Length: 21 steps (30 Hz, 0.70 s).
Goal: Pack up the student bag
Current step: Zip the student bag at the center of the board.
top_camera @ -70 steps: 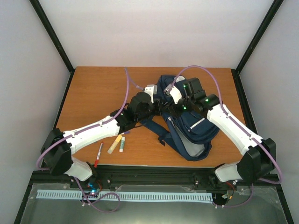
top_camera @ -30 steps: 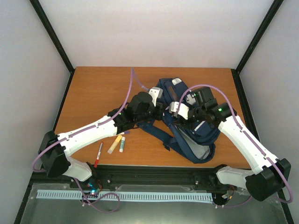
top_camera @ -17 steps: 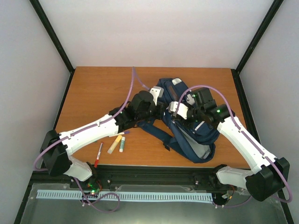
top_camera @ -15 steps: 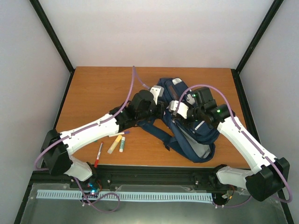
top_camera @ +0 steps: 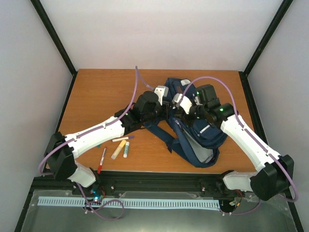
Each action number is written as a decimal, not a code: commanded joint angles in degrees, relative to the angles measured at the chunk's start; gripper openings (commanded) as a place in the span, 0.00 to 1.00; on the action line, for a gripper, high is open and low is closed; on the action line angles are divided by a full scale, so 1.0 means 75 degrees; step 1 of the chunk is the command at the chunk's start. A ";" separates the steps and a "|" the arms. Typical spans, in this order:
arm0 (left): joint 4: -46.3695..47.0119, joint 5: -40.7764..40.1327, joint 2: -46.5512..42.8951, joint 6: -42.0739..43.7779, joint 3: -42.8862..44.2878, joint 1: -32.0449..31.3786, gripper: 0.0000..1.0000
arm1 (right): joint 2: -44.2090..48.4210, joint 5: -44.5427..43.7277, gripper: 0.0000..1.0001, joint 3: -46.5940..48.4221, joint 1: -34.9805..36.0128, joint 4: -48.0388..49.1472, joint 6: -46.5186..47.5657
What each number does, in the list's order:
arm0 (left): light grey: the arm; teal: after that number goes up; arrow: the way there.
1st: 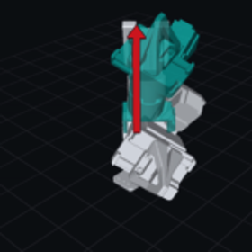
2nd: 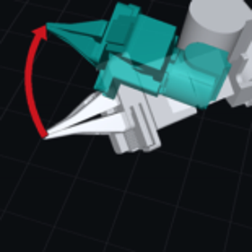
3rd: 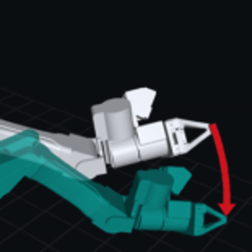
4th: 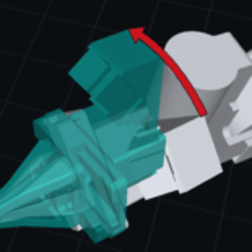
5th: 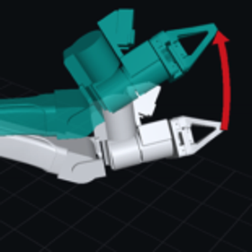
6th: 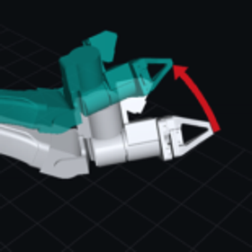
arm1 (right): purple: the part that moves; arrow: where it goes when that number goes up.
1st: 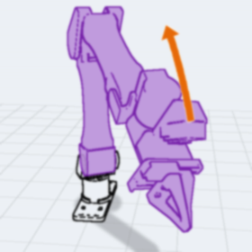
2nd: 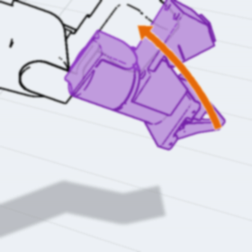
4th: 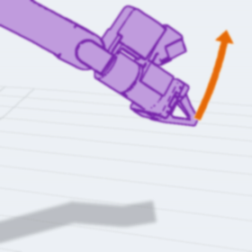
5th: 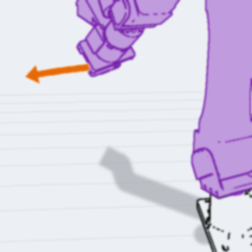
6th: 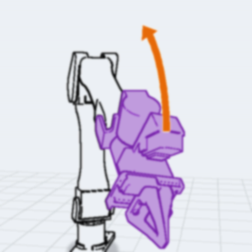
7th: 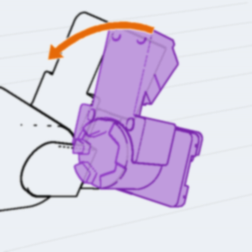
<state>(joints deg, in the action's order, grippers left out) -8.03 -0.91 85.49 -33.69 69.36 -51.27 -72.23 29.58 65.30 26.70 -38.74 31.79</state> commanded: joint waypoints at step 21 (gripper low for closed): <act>0.1880 0.1027 -0.1040 -0.0521 -0.0721 -0.0360 0.01 | -0.1420 0.1115 0.03 0.1658 0.0007 0.2081 -0.2419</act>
<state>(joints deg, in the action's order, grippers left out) -0.95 -3.79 83.42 -36.73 64.38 -50.24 -81.38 33.82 72.58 26.74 -37.89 18.00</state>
